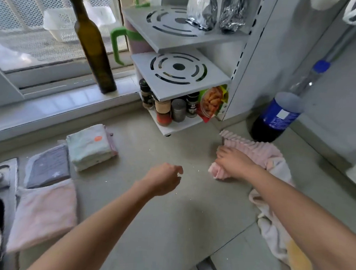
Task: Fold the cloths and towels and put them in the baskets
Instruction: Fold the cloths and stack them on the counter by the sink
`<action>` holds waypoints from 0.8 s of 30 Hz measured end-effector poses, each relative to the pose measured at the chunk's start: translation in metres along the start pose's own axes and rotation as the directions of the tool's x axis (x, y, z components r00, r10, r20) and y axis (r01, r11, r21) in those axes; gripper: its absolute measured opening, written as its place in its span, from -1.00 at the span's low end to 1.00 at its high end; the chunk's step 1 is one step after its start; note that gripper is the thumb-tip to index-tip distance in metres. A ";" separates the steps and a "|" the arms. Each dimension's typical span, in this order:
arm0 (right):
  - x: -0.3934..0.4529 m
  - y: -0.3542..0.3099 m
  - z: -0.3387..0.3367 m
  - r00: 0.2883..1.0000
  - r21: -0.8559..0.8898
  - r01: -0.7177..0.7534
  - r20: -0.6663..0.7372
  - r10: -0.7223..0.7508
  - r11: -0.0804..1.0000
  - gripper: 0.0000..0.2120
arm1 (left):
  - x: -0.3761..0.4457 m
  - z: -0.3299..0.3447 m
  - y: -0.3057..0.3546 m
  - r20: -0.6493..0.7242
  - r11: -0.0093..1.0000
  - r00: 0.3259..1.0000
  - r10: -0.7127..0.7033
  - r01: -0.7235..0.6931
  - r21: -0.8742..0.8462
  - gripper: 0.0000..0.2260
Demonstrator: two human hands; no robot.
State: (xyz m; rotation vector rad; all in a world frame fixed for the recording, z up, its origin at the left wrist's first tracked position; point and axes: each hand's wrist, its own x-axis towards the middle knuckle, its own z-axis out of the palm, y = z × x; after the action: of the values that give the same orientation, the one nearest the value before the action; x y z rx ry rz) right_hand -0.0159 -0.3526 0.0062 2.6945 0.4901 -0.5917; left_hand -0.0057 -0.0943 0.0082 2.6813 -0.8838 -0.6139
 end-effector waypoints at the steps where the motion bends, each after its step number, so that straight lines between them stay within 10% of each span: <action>1: 0.003 0.002 0.004 1.000 -0.056 0.009 -0.012 -0.009 0.998 -0.64 | -0.001 0.002 0.000 0.001 1.000 1.000 -0.008 0.009 -0.021 -0.71; 6: 0.005 0.007 0.005 0.998 -0.029 -0.044 -0.036 0.043 0.999 -0.65 | -0.012 0.004 -0.005 -0.046 0.994 0.998 -0.048 0.044 -0.102 -0.73; 9: 0.002 0.001 -0.005 0.982 0.292 -0.008 -0.176 0.063 0.956 -0.97 | -0.020 -0.002 -0.009 -0.101 0.974 0.994 -0.036 0.013 -0.226 -0.72; 13: -0.014 -0.028 -0.054 0.938 0.704 0.171 -0.330 0.105 0.689 -0.80 | -0.037 -0.024 -0.013 -0.142 0.812 0.990 0.012 -0.093 -0.576 -0.47; 24: -0.046 -0.097 -0.157 0.771 0.775 0.430 -0.582 0.258 0.464 -0.85 | -0.092 -0.088 -0.015 -0.290 0.580 0.957 -0.019 -0.226 -0.783 -0.87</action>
State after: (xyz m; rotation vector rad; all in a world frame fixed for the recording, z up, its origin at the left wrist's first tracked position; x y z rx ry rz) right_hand -0.0409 -0.2178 0.1372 3.9638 0.6062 0.2421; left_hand -0.0241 -0.0176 0.1087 1.7796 -0.4852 -0.4478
